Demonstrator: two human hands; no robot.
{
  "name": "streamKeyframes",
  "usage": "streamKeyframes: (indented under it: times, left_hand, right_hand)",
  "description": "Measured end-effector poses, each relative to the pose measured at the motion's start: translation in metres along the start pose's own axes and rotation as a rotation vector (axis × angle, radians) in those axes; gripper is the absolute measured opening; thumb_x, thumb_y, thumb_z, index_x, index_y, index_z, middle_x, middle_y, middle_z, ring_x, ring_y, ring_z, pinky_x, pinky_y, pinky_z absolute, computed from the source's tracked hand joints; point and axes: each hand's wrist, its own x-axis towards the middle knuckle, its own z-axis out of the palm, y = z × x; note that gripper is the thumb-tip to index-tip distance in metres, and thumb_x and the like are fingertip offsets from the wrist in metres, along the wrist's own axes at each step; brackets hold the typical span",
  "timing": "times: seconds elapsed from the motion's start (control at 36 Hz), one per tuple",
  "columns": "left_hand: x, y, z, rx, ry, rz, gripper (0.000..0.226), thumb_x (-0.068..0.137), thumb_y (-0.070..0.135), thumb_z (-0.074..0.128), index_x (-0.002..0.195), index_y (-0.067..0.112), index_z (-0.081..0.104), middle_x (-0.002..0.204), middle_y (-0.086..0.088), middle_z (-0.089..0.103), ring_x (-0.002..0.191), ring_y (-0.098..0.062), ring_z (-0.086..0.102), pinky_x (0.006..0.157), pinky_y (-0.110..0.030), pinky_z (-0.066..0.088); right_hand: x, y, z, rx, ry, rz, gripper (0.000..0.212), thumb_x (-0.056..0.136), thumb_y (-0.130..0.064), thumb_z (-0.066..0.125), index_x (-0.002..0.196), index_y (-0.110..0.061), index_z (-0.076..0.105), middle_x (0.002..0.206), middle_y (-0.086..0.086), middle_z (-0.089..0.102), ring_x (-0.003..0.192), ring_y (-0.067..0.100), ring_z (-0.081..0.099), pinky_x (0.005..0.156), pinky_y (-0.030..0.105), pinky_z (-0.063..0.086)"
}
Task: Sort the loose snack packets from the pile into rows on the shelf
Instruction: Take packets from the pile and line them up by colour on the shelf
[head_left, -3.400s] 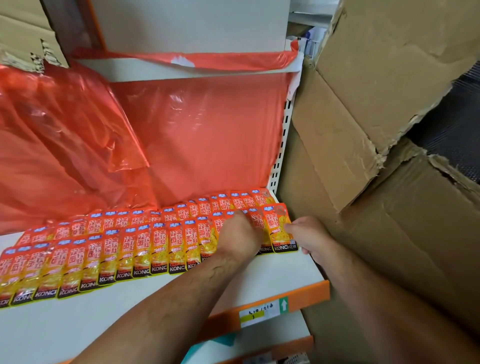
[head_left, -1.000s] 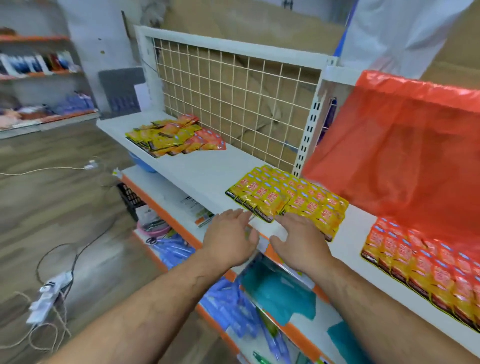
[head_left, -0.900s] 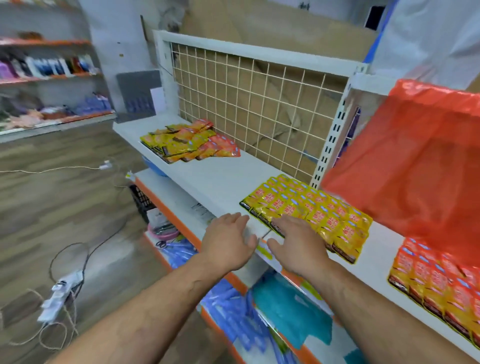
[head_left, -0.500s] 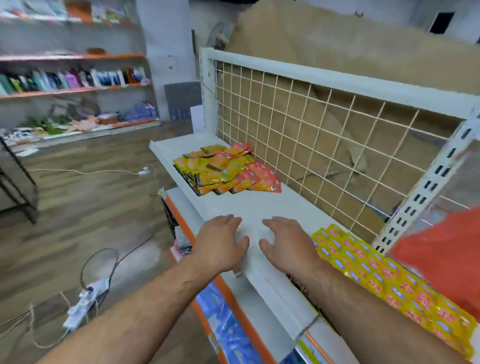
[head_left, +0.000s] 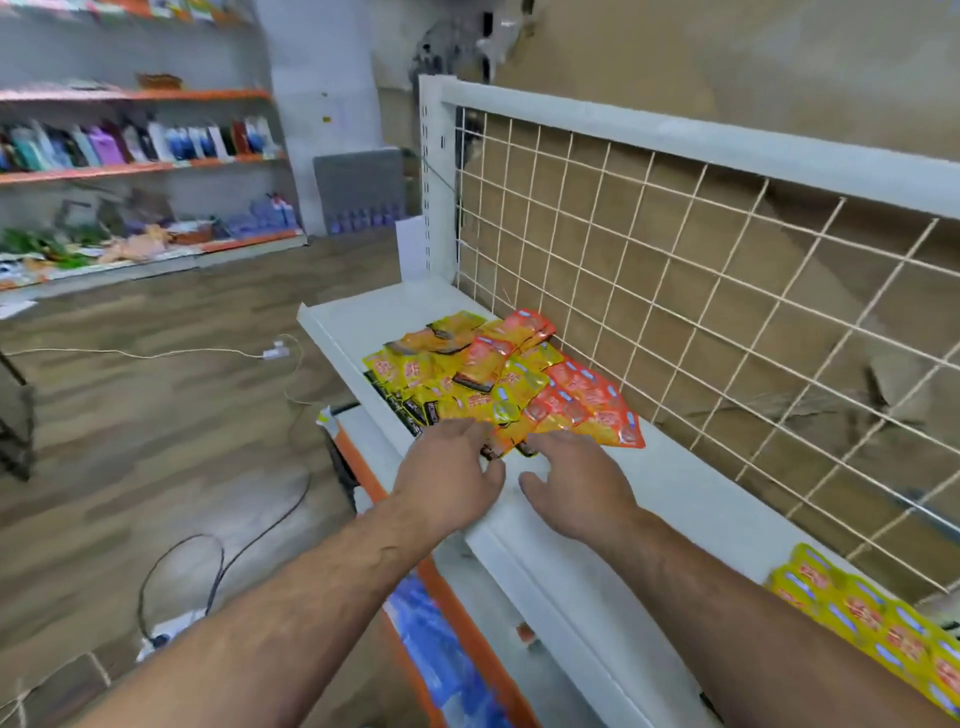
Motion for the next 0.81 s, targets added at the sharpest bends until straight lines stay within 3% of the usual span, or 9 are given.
streamKeyframes:
  times: [0.11,0.17,0.28,0.42,0.67,0.81]
  left_hand:
    - [0.046,-0.04,-0.002,0.039,-0.054,0.027,0.042,0.086,0.03,0.054,0.125,0.014,0.059,0.117,-0.006,0.062,0.112,-0.029,0.056,0.09,-0.035,0.045]
    - [0.066,-0.055,-0.006,0.049,-0.056,0.028,0.039,0.084,0.029,0.055,0.12,0.013,0.059,0.113,-0.009,0.061,0.11,-0.03,0.056,0.087,-0.037,0.047]
    - [0.103,-0.078,-0.012,0.048,-0.126,0.023,0.033,0.088,0.029,0.055,0.115,0.01,0.055,0.116,-0.011,0.057,0.114,-0.03,0.051,0.088,-0.039,0.045]
    - [0.128,-0.093,-0.008,0.015,-0.224,0.044,0.045,0.089,0.036,0.058,0.126,0.011,0.048,0.119,-0.012,0.056,0.115,-0.029,0.052,0.087,-0.037,0.046]
    - [0.146,-0.109,0.01,-0.062,-0.256,0.006,0.058,0.086,0.048,0.063,0.128,0.011,0.047,0.124,-0.011,0.056,0.117,-0.029,0.053,0.087,-0.039,0.048]
    - [0.154,-0.112,0.011,-0.143,-0.281,-0.046,0.051,0.083,0.053,0.06,0.115,0.014,0.053,0.109,-0.005,0.061,0.102,-0.028,0.06,0.082,-0.041,0.053]
  right_hand:
    - [0.038,-0.022,0.008,0.026,0.049,0.137,0.027,0.088,-0.041,0.057,0.106,-0.022,0.064,0.108,0.003,0.063,0.108,0.026,0.056,0.08,0.034,0.045]
    - [0.053,-0.033,0.012,0.053,0.068,0.199,0.028,0.088,-0.043,0.055,0.102,-0.021,0.061,0.104,0.004,0.064,0.103,0.028,0.059,0.076,0.035,0.046]
    - [0.078,-0.056,0.019,0.071,0.068,0.332,0.052,0.086,-0.062,0.054,0.115,-0.02,0.049,0.106,0.003,0.066,0.102,0.03,0.062,0.076,0.037,0.047]
    - [0.095,-0.071,0.032,0.144,0.078,0.502,0.08,0.064,-0.094,0.046,0.1,-0.024,0.037,0.09,-0.004,0.063,0.089,0.027,0.065,0.067,0.036,0.044]
    - [0.109,-0.072,0.042,0.23,0.129,0.66,0.083,0.066,-0.075,0.069,0.119,-0.022,0.031,0.106,-0.001,0.067,0.102,0.028,0.065,0.073,0.035,0.045]
    - [0.11,-0.066,0.042,0.292,0.128,0.693,0.091,0.069,-0.066,0.074,0.132,-0.018,0.03,0.113,0.0,0.066,0.107,0.027,0.063,0.081,0.035,0.05]
